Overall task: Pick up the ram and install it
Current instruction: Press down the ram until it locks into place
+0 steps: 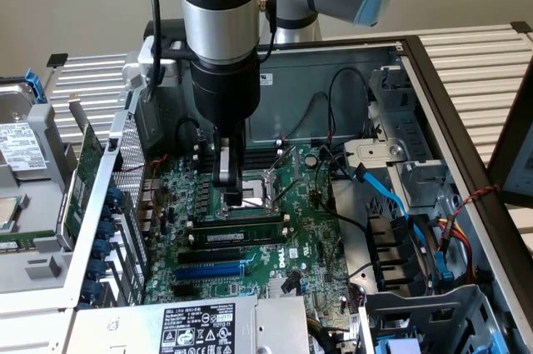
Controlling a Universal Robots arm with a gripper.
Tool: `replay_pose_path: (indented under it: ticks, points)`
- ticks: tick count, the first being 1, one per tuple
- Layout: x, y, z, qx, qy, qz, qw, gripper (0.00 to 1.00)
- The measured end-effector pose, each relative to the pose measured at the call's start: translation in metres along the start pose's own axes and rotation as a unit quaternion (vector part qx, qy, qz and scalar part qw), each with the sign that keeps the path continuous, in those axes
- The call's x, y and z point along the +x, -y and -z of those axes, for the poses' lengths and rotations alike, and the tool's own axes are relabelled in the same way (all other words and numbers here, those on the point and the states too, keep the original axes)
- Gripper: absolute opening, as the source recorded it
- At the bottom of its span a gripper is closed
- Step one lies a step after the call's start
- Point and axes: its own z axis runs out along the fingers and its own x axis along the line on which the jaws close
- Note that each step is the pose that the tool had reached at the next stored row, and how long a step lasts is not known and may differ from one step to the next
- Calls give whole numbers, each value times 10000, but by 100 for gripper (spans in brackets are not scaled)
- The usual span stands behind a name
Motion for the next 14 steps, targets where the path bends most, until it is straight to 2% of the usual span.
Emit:
replay_pose_path:
  ticks: [4,7,11,14]
  points:
    - [0,0,-1,-5,10,-294,9996,11]
    - [0,0,-3,-8,16,-520,9986,11]
    - [1,0,-5,-12,20,-840,9965,11]
    - [1,0,-7,-15,23,-1085,9941,11]
